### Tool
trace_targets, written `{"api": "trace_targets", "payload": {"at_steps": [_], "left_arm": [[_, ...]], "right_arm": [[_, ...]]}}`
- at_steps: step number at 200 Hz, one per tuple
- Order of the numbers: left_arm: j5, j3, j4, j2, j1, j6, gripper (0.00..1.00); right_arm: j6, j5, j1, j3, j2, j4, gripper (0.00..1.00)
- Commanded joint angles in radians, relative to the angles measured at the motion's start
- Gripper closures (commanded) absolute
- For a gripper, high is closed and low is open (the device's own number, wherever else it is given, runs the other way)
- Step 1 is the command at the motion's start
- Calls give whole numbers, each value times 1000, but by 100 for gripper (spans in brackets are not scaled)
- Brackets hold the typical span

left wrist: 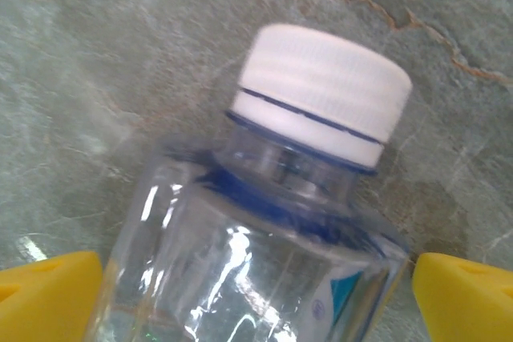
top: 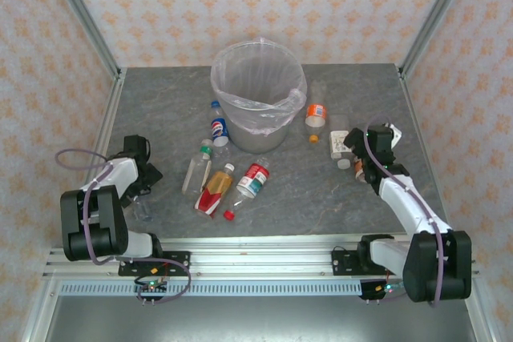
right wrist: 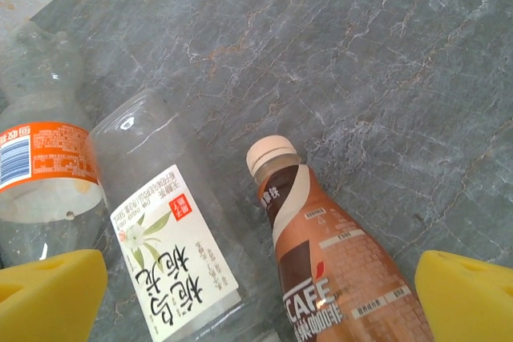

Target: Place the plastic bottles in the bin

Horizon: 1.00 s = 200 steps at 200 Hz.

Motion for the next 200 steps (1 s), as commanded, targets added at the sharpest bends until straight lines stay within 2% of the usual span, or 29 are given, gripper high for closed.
{"api": "trace_targets", "payload": {"at_steps": [1, 47, 110, 157, 200], "left_arm": [[21, 38, -1, 32, -28, 27, 4], [25, 88, -2, 119, -97, 44, 15], [94, 149, 31, 219, -180, 97, 32], [99, 168, 54, 165, -186, 81, 46], [52, 218, 48, 56, -230, 88, 52]], "right_arm": [[9, 50, -4, 52, 19, 15, 1], [5, 111, -5, 49, 21, 68, 1], [51, 100, -5, 36, 55, 148, 1], [-3, 62, -5, 20, 53, 159, 1], [-5, 24, -5, -16, 27, 203, 1]]}}
